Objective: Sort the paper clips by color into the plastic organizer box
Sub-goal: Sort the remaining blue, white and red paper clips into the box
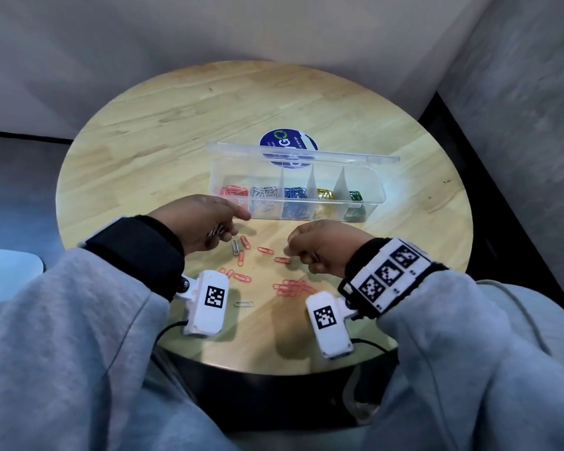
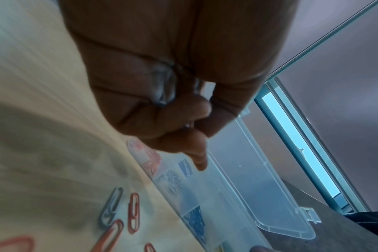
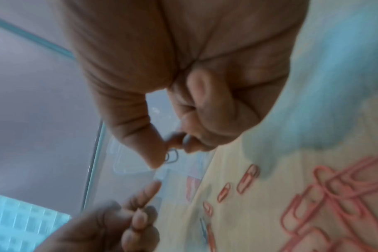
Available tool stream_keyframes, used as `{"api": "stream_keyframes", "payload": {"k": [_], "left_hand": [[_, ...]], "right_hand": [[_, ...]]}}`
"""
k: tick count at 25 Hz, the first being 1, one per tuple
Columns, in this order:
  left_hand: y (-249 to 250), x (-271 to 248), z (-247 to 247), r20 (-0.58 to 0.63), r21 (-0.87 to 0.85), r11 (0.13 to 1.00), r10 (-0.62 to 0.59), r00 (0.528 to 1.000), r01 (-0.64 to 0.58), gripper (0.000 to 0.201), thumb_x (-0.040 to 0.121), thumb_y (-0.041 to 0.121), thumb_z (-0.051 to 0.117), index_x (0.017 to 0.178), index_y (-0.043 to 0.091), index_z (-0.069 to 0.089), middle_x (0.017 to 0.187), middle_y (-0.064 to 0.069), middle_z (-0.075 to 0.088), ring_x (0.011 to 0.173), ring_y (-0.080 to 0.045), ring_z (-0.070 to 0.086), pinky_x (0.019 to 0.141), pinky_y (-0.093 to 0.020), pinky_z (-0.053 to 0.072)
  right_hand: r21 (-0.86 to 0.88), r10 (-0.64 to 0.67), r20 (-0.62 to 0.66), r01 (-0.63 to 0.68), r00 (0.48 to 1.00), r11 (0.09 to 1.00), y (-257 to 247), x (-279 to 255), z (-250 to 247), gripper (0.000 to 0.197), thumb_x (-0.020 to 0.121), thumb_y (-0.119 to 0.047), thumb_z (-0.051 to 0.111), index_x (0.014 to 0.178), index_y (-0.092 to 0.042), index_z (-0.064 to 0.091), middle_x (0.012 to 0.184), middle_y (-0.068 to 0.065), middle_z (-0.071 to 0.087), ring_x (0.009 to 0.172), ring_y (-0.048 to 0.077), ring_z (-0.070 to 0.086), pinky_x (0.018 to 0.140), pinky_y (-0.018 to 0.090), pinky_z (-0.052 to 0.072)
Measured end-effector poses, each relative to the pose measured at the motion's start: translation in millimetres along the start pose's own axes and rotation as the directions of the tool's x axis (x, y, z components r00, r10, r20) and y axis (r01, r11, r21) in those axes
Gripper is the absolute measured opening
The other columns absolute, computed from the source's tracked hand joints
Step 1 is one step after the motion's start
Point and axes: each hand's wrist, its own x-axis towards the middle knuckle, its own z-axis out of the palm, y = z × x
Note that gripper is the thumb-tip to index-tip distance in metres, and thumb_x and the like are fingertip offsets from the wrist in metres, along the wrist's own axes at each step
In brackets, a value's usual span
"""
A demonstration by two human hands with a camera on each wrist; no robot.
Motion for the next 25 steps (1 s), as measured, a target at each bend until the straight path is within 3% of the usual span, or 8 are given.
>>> {"api": "stream_keyframes", "payload": {"k": [3, 6, 9, 14, 16, 18, 21, 25], "left_hand": [[-2, 3, 0, -0.011, 0.101, 0.994, -0.045, 0.999, 0.046, 0.024, 0.088, 0.004, 0.043, 0.081, 0.01, 0.065, 0.063, -0.003, 0.046, 0.047, -0.011, 0.04, 0.038, -0.014, 0.028], [-8, 9, -3, -0.07, 0.379, 0.922, -0.061, 0.996, 0.083, 0.012, 0.084, 0.014, 0.057, 0.078, 0.01, 0.066, 0.06, -0.002, 0.038, 0.051, -0.017, 0.029, 0.047, -0.021, 0.021], [-15, 12, -6, -0.12, 0.648, 0.758, 0.004, 0.993, 0.075, 0.009, 0.08, 0.023, 0.065, 0.076, 0.015, 0.066, 0.06, -0.001, 0.048, 0.055, -0.017, 0.04, 0.052, -0.022, 0.029], [-19, 13, 0, -0.12, 0.755, 0.655, 0.112, 0.986, 0.018, 0.017, 0.075, 0.017, 0.064, 0.089, 0.027, 0.063, 0.073, 0.009, 0.054, 0.076, -0.017, 0.054, 0.063, -0.023, 0.038], [-19, 14, 3, -0.05, 0.803, 0.595, 0.13, 0.99, -0.037, 0.027, 0.074, 0.014, 0.062, 0.092, 0.034, 0.059, 0.071, 0.012, 0.048, 0.074, -0.016, 0.052, 0.06, -0.024, 0.037], [-21, 15, 6, -0.004, 0.841, 0.538, 0.124, 0.992, -0.063, 0.025, 0.075, 0.011, 0.06, 0.088, 0.032, 0.059, 0.07, 0.011, 0.048, 0.074, -0.017, 0.052, 0.06, -0.024, 0.037], [-21, 14, 6, -0.007, 0.861, 0.507, 0.114, 0.993, -0.052, 0.015, 0.078, 0.012, 0.062, 0.073, 0.024, 0.055, 0.064, 0.01, 0.05, 0.073, -0.017, 0.05, 0.06, -0.024, 0.036], [-23, 8, 5, -0.006, 0.86, 0.509, 0.061, 0.998, -0.026, 0.012, 0.079, 0.018, 0.066, 0.072, 0.023, 0.057, 0.065, 0.011, 0.052, 0.066, -0.011, 0.049, 0.052, -0.02, 0.032]], "right_hand": [[0.256, 0.007, -0.015, -0.003, 1.0, 0.967, 3, -3, -6, 0.025, 0.085, 0.005, 0.051, 0.065, -0.01, 0.048, 0.066, 0.006, 0.053, 0.046, 0.009, 0.041, 0.035, 0.015, 0.028], [0.386, 0.015, -0.015, -0.008, 1.0, 0.922, 5, -4, -8, 0.024, 0.087, 0.008, 0.047, 0.072, -0.01, 0.049, 0.065, 0.005, 0.053, 0.038, 0.006, 0.044, 0.034, 0.013, 0.03], [0.452, -0.007, -0.007, 0.01, 1.0, 0.892, 4, -3, -10, 0.022, 0.089, 0.005, 0.041, 0.082, -0.008, 0.059, 0.062, 0.002, 0.048, 0.041, 0.007, 0.045, 0.037, 0.014, 0.035], [0.478, -0.018, -0.037, 0.034, 0.999, 0.878, -5, -4, -7, 0.028, 0.09, 0.0, 0.034, 0.071, -0.008, 0.053, 0.064, 0.005, 0.047, 0.044, 0.011, 0.049, 0.038, 0.016, 0.04], [0.301, -0.036, -0.039, 0.046, 0.999, 0.952, -7, -3, -3, 0.024, 0.09, -0.003, 0.039, 0.071, -0.009, 0.053, 0.065, 0.004, 0.048, 0.049, 0.012, 0.045, 0.04, 0.018, 0.036], [-0.056, -0.069, -0.023, 0.068, 0.997, 0.996, -7, -1, 2, 0.016, 0.088, -0.007, 0.048, 0.074, -0.011, 0.056, 0.064, 0.002, 0.049, 0.052, 0.012, 0.042, 0.042, 0.019, 0.034], [-0.45, -0.089, 0.045, 0.099, 0.995, 0.887, -7, -2, 16, 0.009, 0.083, -0.016, 0.063, 0.075, -0.019, 0.061, 0.065, -0.003, 0.057, 0.053, 0.01, 0.046, 0.048, 0.021, 0.039], [-0.647, -0.082, 0.102, 0.129, 0.991, 0.751, -7, -7, 40, 0.008, 0.075, -0.019, 0.07, 0.075, -0.024, 0.063, 0.059, -0.006, 0.059, 0.051, 0.013, 0.052, 0.054, 0.021, 0.043]]}}
